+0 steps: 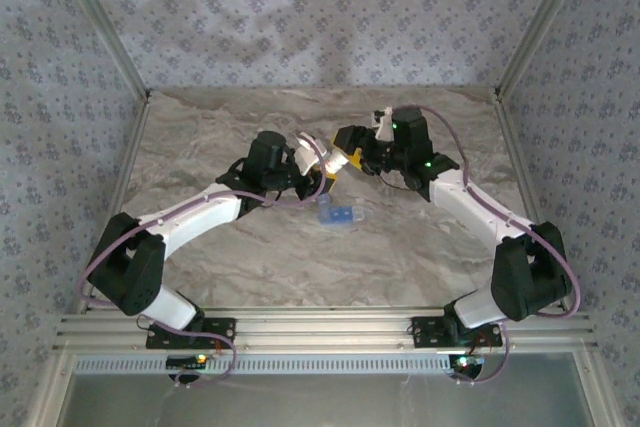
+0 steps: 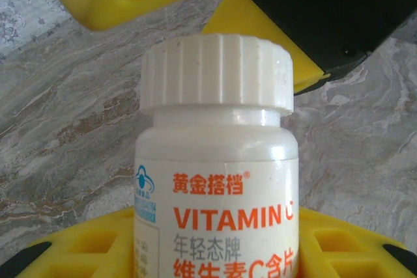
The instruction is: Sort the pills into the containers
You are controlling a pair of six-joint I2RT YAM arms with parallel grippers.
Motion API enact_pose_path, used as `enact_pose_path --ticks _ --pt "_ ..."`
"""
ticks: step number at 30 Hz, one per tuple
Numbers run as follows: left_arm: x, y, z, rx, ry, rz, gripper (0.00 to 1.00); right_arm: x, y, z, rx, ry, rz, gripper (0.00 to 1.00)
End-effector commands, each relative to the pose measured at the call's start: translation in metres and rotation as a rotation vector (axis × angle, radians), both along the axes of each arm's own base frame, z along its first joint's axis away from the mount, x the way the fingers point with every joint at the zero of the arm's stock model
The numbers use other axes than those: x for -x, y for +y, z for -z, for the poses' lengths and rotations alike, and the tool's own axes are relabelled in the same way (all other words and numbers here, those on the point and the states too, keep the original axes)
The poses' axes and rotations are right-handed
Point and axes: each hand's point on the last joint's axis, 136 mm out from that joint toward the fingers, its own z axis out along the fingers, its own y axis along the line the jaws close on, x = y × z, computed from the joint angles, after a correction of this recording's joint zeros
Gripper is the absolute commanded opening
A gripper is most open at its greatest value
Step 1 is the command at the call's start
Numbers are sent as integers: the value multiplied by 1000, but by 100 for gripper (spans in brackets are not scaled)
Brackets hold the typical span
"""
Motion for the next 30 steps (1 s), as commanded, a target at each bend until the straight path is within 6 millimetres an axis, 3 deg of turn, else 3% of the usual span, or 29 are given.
enact_pose_path --ticks 1,16,25,30 --pt "-3 -8 -15 22 -42 17 0 0 6 -7 -8 -8 -12 69" --pt "-2 -7 -31 87 -40 20 0 8 2 -11 35 -76 -48 37" --pt "15 0 -53 232 30 89 0 13 -16 -58 59 -529 -231 36" --pt "20 0 -50 231 57 114 0 19 -17 -65 61 -548 -323 35"
